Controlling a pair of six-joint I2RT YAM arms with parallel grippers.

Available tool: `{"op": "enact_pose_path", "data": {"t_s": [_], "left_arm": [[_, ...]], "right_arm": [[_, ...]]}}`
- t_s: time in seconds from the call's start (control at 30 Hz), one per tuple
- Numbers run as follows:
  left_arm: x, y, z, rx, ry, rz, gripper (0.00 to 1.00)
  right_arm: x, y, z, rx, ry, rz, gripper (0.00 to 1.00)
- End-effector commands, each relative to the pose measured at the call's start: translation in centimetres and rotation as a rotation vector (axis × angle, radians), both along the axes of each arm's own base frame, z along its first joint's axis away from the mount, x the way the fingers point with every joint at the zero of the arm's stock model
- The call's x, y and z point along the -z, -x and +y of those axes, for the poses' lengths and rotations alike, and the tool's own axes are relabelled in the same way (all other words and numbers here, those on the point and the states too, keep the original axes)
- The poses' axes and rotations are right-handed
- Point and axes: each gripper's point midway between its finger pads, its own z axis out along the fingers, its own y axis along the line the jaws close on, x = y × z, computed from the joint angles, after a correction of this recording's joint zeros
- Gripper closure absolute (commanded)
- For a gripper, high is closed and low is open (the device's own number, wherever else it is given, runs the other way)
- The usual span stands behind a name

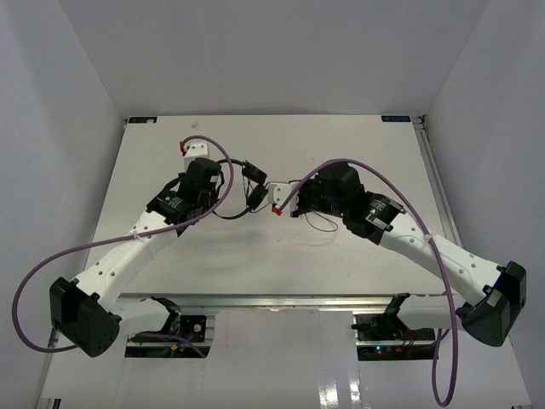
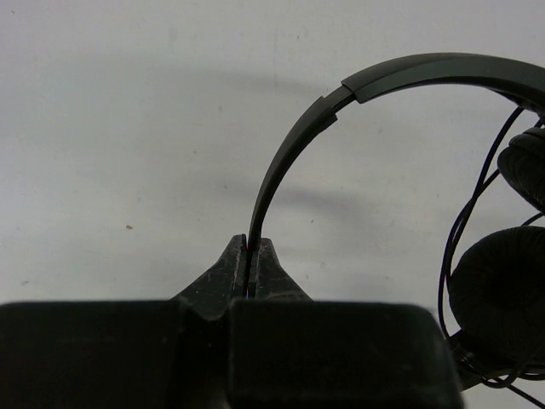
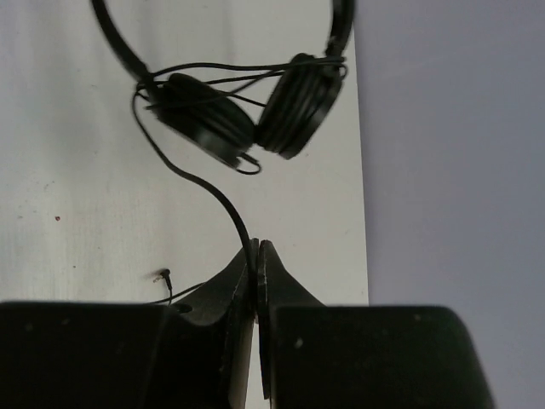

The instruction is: Wrap the headphones

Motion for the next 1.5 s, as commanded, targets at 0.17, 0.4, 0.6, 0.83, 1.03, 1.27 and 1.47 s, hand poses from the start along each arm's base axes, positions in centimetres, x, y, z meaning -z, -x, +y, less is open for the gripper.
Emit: {"op": "enact_pose_path", "data": {"t_s": [0.17,0.4,0.6,0.83,1.03,1.27,1.47], "left_arm": [[2.8,3.0,-4.4,0.306,0.144,0.072,1.00],[5.3,4.7,-6.4,0.430,0.206,0.139,1.00],[6.0,6.0,-7.2,0.492,0.249,0.154,1.00],[5.6,8.2,-9.0,0.633,0.325,0.174,1.00],[4.7,9.4,-9.6,0.699,0.361,0.161,1.00],[3.6,9.9,-10.3,0.746,0.396,0.145,1.00],[1.7,9.7,-10.9,0.769,0.423,0.112,1.00]], "right_arm": [[-2.6,-1.3,1.3,0.016,-0.082,0.004,0.92],[-1.2,-1.5,1.9,0.018,-0.090,0.046,0.92],[1.2,-1.5,1.9,0.011,-0.104,0.141,0.91],[2.4,-2.5,1.1,0.028,-0.157,0.268,0.90],[4.1,-2.1,1.1,0.005,-0.185,0.371,0.87],[5.1,-1.9,1.2,0.004,-0.220,0.448,0.86],[6.3,-1.7,1.4,0.010,-0.240,0.497,0.83]]}}
